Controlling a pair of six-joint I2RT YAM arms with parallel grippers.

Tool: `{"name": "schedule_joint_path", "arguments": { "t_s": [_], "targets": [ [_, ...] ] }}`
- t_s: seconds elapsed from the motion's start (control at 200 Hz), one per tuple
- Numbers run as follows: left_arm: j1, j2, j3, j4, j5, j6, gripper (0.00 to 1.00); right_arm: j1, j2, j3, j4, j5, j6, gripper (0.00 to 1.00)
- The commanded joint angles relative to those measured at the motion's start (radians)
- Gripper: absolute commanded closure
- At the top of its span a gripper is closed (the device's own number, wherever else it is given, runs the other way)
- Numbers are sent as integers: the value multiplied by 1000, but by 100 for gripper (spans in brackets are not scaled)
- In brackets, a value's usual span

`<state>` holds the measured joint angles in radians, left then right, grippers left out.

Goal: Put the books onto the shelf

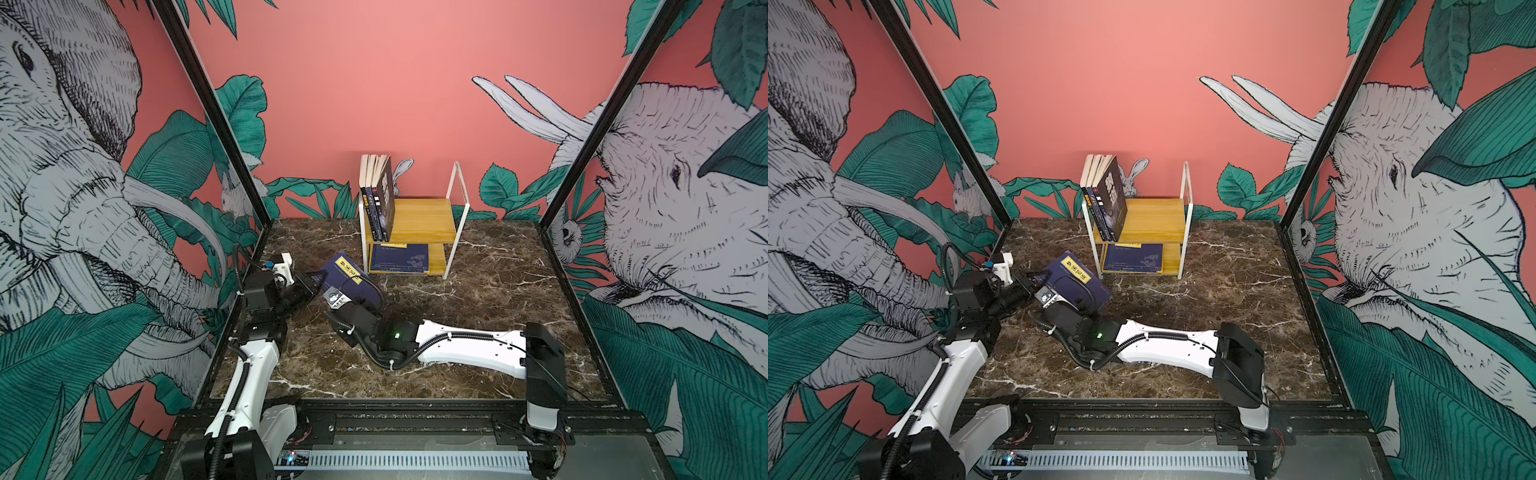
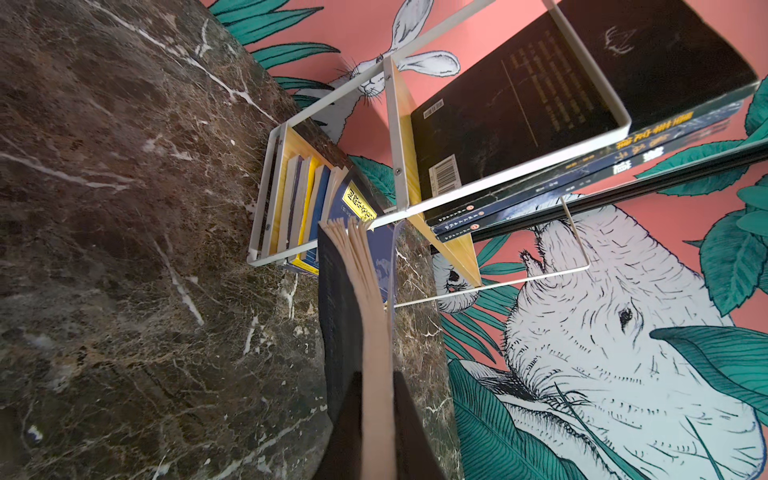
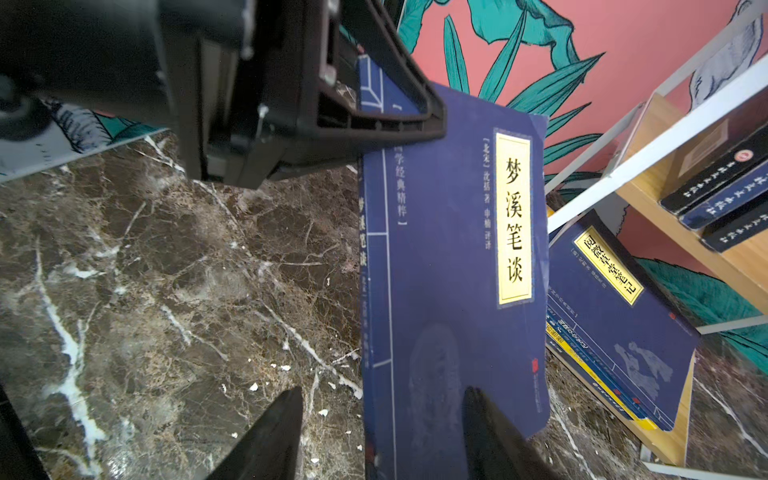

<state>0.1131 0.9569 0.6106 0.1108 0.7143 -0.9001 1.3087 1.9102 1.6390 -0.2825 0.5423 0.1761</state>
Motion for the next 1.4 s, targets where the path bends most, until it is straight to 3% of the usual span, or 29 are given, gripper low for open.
{"name": "schedule_joint_path", "arguments": {
  "t_s": [0.0,0.195,0.295,0.375,0.525,0.75,1.0,1.215,1.396],
  "targets": [
    [6,-20,-7,32,-10,-26,100,2,45,79,-19,45,-40,37],
    [6,-19,-13,42,-11,-29,100,-16,178,247,-114,56,-43,42],
    [6,-17,-10,25,-12,-18,100,-43,243,338,-181,51,-5,50],
    [6,-14,-9,28,-7,-19,100,-51,285,416,-258,57,14,65],
    [6,-17,-16,21,-22,8,100,-53,270,395,-244,53,5,100],
    [17,-17,-30,21,-39,63,66,-68,104,154,-110,52,15,100],
    [52,-6,-28,-44,-82,213,45,-130,-176,-204,120,-27,94,100],
    [66,-7,-26,-77,-71,436,29,-207,-427,-389,234,-34,120,100],
    [71,-11,1,-154,-67,593,21,-299,-567,-430,280,-80,166,100]
  ]
}}
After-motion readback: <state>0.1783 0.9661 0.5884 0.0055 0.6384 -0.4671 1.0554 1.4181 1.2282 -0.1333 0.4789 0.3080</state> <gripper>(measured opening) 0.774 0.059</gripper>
